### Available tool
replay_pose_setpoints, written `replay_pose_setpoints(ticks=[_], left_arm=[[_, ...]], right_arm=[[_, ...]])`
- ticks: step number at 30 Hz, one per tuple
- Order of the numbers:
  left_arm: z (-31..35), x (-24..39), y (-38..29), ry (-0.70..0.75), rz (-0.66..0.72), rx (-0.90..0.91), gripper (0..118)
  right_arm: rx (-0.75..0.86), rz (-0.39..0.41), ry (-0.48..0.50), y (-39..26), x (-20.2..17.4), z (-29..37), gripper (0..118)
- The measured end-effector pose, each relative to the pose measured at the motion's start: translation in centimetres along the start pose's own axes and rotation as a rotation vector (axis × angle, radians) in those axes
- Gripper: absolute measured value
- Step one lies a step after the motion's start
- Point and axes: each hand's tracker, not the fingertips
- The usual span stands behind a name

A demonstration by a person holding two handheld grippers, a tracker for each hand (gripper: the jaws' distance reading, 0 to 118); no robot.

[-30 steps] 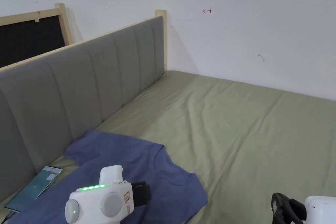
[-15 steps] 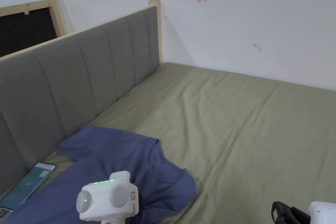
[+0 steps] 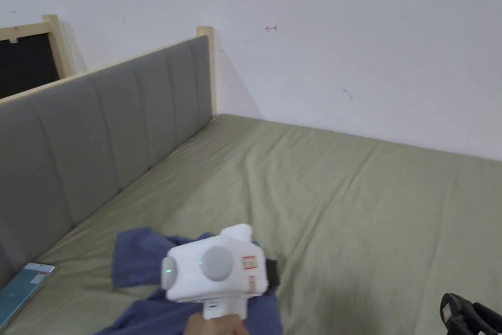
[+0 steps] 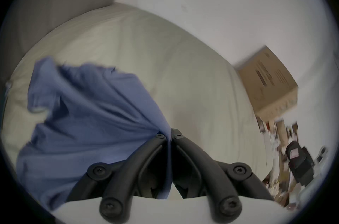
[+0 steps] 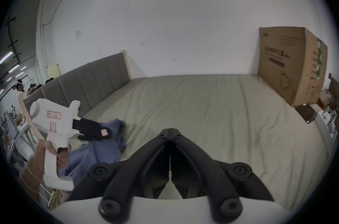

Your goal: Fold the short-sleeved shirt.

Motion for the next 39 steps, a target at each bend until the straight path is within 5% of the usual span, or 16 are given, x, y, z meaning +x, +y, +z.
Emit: replay_pose_setpoints(ticks=[5,11,15,18,19,20,22,23,28,29,30,32,39], left_arm=[[-2.5,13.7,-2.2,-0.277,-0.164,-0.05,2],[-4.3,26.3,-9.6,-0.551,-0.329,-0.199,2],[-8.4,29.6,-15.7,-0.492,-0.432,-0.33,1],[-12.2,29.9,-19.4,-0.294,-0.561,-0.356,2],[-13.0,29.5,-20.1,-0.214,-0.546,-0.365,8],[-13.5,28.7,-20.4,-0.208,-0.539,-0.368,34],[-13.5,27.6,-19.9,-0.231,-0.461,-0.397,107],[-13.2,27.0,-19.2,-0.244,-0.45,-0.413,118],[-8.8,23.9,-15.4,-0.184,-0.466,-0.253,107],[-8.1,22.9,-14.8,-0.187,-0.448,-0.247,95],[-7.3,21.7,-14.2,-0.185,-0.422,-0.245,75],[-6.3,19.6,-13.5,-0.19,-0.363,-0.229,4],[-4.0,10.7,-16.3,0.007,-0.301,-0.256,0]], right_arm=[[0.1,-0.057,-0.064,2.4,3.7,5.3,0],[0.19,-0.044,-0.256,3.8,8.0,10.6,0],[0.168,-0.084,-0.288,2.4,10.6,11.9,0],[0.099,-0.115,-0.327,0.7,11.8,11.7,0],[0.094,-0.125,-0.324,0.2,12.2,11.5,0],[0.073,-0.132,-0.314,-0.2,12.5,11.4,0],[0.054,-0.131,-0.309,-0.8,12.7,11.1,0],[0.043,-0.13,-0.309,-1.0,12.8,11.0,0],[0.062,-0.195,-0.255,-0.8,12.8,11.0,0],[0.064,-0.194,-0.253,-0.7,12.6,11.0,0],[0.065,-0.188,-0.25,-0.7,12.4,10.9,0],[0.057,-0.171,-0.251,-0.9,12.0,10.5,0],[-0.07,-0.185,-0.198,-3.9,10.6,7.4,0]])
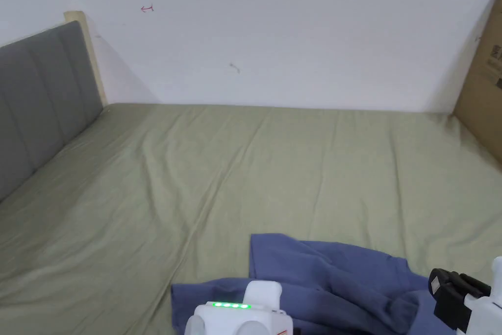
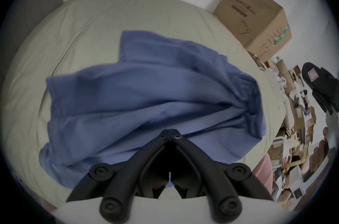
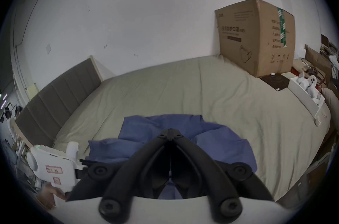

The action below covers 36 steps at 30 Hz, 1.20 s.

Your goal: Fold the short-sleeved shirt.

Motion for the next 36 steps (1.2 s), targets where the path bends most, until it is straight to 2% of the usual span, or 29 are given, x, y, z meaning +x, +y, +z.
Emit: replay_pose_setpoints(ticks=[3,4,6,7,8,12,16,17,18,19,21,22,23,27,30,31,32,35,36], left_arm=[[0.9,-2.7,0.1,0.044,0.052,0.037,0],[1.6,-3.8,0.9,0.065,0.07,0.068,8],[2.3,-6.0,2.8,0.115,0.101,0.094,63],[2.2,-7.4,3.9,0.123,0.1,0.089,84],[1.9,-8.6,5.0,0.151,0.105,0.09,95],[0.1,-13.6,8.5,0.292,0.189,0.059,94],[-3.7,-16.8,8.8,0.274,0.283,-0.039,90],[-4.4,-16.8,8.4,0.271,0.284,-0.076,84],[-4.7,-16.0,8.0,0.314,0.188,-0.045,75],[-4.6,-15.0,7.7,0.359,0.104,-0.015,60],[-3.8,-13.8,7.3,0.4,0.089,0.008,5],[-3.4,-13.5,7.3,0.438,0.062,0.008,3],[-3.1,-13.5,7.2,0.391,0.069,0.016,3],[-0.8,-13.9,7.8,0.353,0.124,0.038,3],[1.2,-13.7,8.0,0.328,0.116,0.072,2],[2.1,-13.4,7.9,0.29,0.112,0.101,2],[2.7,-13.1,8.0,0.279,0.105,0.102,2],[4.3,-12.1,8.0,0.299,0.059,0.129,2],[4.4,-11.8,8.0,0.304,0.046,0.14,2]], right_arm=[[-0.032,0.041,0.013,-0.6,-1.1,-1.3,0],[-0.045,0.042,0.025,-0.7,-1.4,-1.8,0],[-0.063,0.037,0.043,-0.9,-1.7,-2.6,0],[-0.078,0.036,0.054,-0.9,-1.8,-3.1,0],[-0.087,0.037,0.057,-1.0,-2.0,-3.5,0],[-0.121,0.046,0.068,-1.4,-2.5,-4.8,0],[-0.161,0.049,0.074,-2.2,-2.5,-5.8,0],[-0.169,0.052,0.07,-2.4,-2.5,-5.9,0],[-0.181,0.055,0.069,-2.6,-2.4,-6.1,0],[-0.194,0.058,0.068,-2.7,-2.3,-6.3,0],[-0.206,0.059,0.063,-2.9,-2.1,-6.4,0],[-0.21,0.057,0.062,-3.0,-1.9,-6.4,0],[-0.214,0.053,0.061,-3.0,-1.8,-6.5,0],[-0.217,0.05,0.075,-2.1,-1.5,-7.0,0],[-0.203,0.06,0.107,0.2,-1.1,-8.7,1],[-0.204,0.069,0.116,1.3,-1.1,-9.8,7],[-0.215,0.093,0.12,2.2,-1.1,-11.0,29],[-0.247,0.228,0.076,4.7,-1.6,-17.0,112],[-0.302,0.253,0.089,5.2,-1.6,-19.8,116]])
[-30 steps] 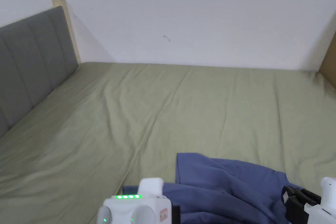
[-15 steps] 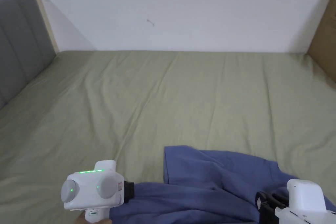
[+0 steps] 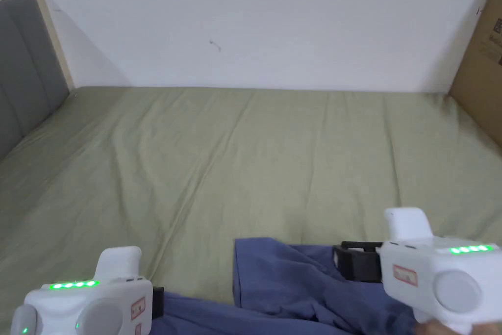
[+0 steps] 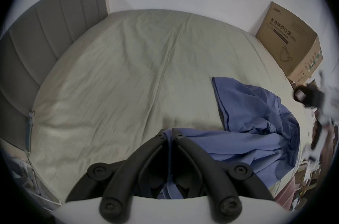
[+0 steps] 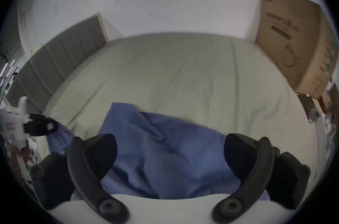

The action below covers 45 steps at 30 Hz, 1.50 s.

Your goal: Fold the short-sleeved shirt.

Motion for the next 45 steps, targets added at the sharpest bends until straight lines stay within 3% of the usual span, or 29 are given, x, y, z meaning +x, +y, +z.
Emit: replay_pose_setpoints(ticks=[4,6,8,10,11,13,15,16,18,20,22,27,35,39,43,45], left_arm=[[0.1,0.4,0.1,0.001,-0.027,0.008,2],[-0.5,0.4,0.1,0.002,-0.031,0.0,2],[-1.2,0.3,0.2,0.008,-0.034,-0.016,2],[-1.8,0.1,0.3,0.004,-0.023,-0.03,2],[-2.0,0.0,0.3,0.003,-0.019,-0.035,2],[-2.4,-0.1,0.2,0.004,-0.019,-0.048,2],[-2.5,-0.2,0.2,0.002,-0.013,-0.049,2],[-2.3,-0.2,0.2,0.005,-0.008,-0.053,2],[-1.9,-0.4,0.1,0.002,-0.006,-0.047,2],[-1.3,-0.4,0.3,0.004,-0.003,-0.041,2],[-0.4,-0.5,0.6,0.002,-0.008,-0.03,2],[2.6,-0.3,2.6,0.039,-0.04,0.052,2],[11.1,0.1,8.7,0.104,-0.072,0.283,2],[15.0,-0.1,12.6,0.128,-0.038,0.395,2],[18.8,0.3,16.4,0.157,-0.045,0.471,2],[20.5,0.8,18.2,0.144,-0.073,0.518,2]], right_arm=[[-0.281,-0.039,0.047,2.3,1.9,-9.4,112],[-0.29,0.008,-0.024,2.4,2.5,-12.2,99],[-0.341,0.032,-0.08,2.5,2.9,-14.6,96],[-0.39,-0.03,-0.014,2.0,3.5,-15.7,96],[-0.38,-0.018,-0.025,1.9,3.6,-15.9,93],[-0.372,0.01,-0.02,2.7,3.3,-15.0,66],[-0.332,0.074,-0.023,2.9,3.2,-14.0,14],[-0.327,0.09,-0.048,3.2,3.1,-13.7,4],[-0.332,0.098,-0.07,3.4,3.1,-13.2,4],[-0.353,-0.049,-0.031,4.0,4.0,-12.7,4],[-0.318,-0.109,-0.017,4.6,4.7,-11.0,4],[-0.18,-0.088,-0.045,7.2,6.1,-4.3,4],[0.048,-0.155,-0.121,13.1,11.4,9.0,4],[0.174,-0.229,-0.156,15.9,13.9,15.9,4],[0.264,-0.217,-0.182,18.3,15.2,22.0,4],[0.305,-0.264,-0.137,19.6,15.7,24.1,4]])
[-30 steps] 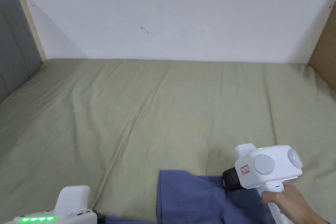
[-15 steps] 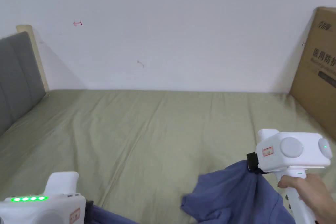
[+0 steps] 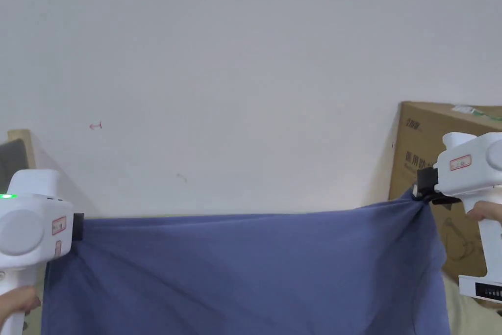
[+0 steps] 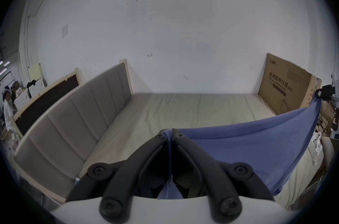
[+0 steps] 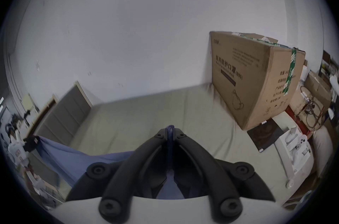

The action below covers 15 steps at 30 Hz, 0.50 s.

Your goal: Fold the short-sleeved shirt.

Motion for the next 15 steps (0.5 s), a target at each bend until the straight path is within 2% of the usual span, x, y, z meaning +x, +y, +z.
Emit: replay_pose_setpoints(ticks=[2,13,15], left_arm=[[0.1,0.1,2.3,0.006,-0.018,0.018,2],[-2.7,0.2,16.1,0.051,0.001,0.165,2],[-3.4,0.1,18.6,0.081,0.008,0.202,2]], right_arm=[[0.052,-0.045,0.019,1.6,-0.4,1.2,4],[0.236,-0.014,0.0,13.8,-5.8,2.2,4],[0.267,-0.017,0.027,16.1,-6.6,2.9,4]])
